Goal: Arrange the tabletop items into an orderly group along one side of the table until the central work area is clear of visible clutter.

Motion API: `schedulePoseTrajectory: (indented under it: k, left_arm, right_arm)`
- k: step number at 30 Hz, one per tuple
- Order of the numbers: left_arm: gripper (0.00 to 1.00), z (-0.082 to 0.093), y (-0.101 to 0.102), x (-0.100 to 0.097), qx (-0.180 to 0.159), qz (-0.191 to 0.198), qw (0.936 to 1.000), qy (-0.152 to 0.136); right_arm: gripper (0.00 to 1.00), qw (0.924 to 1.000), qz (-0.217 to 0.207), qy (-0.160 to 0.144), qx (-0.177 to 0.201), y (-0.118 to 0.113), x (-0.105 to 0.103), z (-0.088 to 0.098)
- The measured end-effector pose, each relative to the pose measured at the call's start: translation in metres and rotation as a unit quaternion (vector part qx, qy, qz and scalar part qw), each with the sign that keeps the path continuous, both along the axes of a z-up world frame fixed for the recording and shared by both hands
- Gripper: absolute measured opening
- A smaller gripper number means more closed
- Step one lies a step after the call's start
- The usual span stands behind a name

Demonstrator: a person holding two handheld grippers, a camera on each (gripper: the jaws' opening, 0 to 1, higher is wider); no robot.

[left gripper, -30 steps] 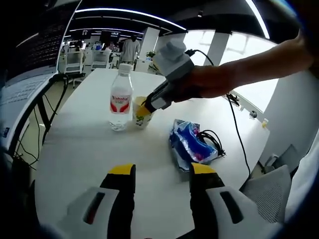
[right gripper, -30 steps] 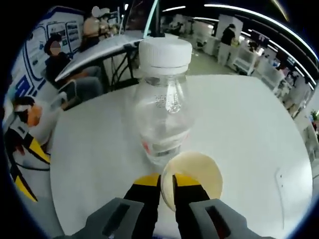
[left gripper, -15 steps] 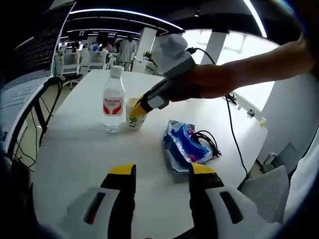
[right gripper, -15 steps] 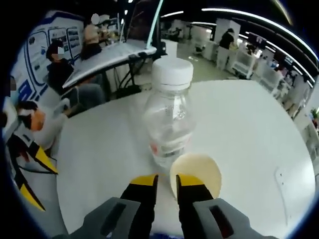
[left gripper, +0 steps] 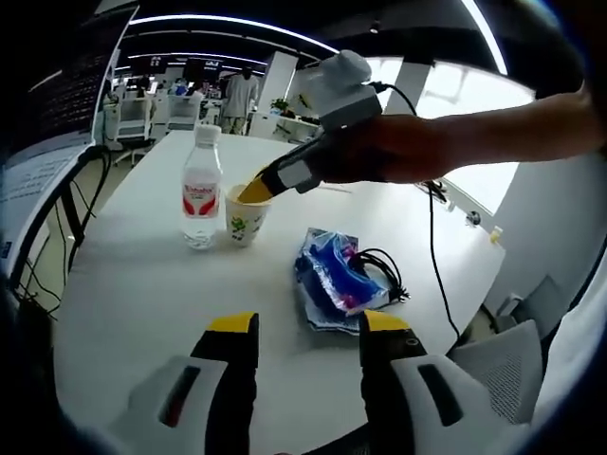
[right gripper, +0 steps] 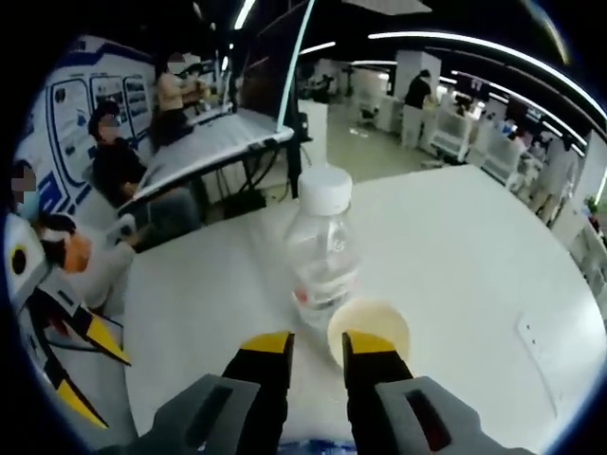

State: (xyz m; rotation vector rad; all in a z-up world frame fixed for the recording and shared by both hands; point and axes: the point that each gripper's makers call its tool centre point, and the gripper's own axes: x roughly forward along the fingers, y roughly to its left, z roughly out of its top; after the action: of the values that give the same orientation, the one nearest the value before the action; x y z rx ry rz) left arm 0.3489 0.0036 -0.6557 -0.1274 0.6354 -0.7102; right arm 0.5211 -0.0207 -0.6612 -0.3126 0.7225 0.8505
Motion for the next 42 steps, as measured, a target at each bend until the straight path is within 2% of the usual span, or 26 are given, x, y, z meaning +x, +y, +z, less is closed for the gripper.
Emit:
schedulePoseTrajectory:
  k: [8, 14, 22, 29, 42]
  left_arm:
    - [0.41, 0.001, -0.009, -0.006, -0.007, 0.000, 1.0000, 0.006]
    - [0.41, 0.001, -0.019, -0.011, -0.007, -0.007, 0.9999, 0.009]
    - [0.41, 0.000, -0.033, -0.018, -0.011, -0.017, 0.9997, 0.013]
    - [0.40, -0.001, -0.040, -0.023, -0.013, -0.023, 0.9995, 0.017]
    - [0.40, -0.005, -0.051, -0.034, -0.014, -0.031, 0.9989, 0.033]
  right_arm:
    - [0.20, 0.9997, -0.016, -0.003, 0.018, -0.016, -0.013, 0.006]
    - [0.20, 0.9984, -0.045, -0.002, 0.034, -0.038, -0.023, 0.009]
    - [0.20, 0.9954, -0.083, 0.005, 0.047, -0.071, -0.035, 0.006]
    - [0.19, 0.9924, -0.107, 0.011, 0.061, -0.088, -0.045, 0.002]
    - [0.19, 0.9850, -0.151, 0.018, 0.082, -0.132, -0.082, -0.002]
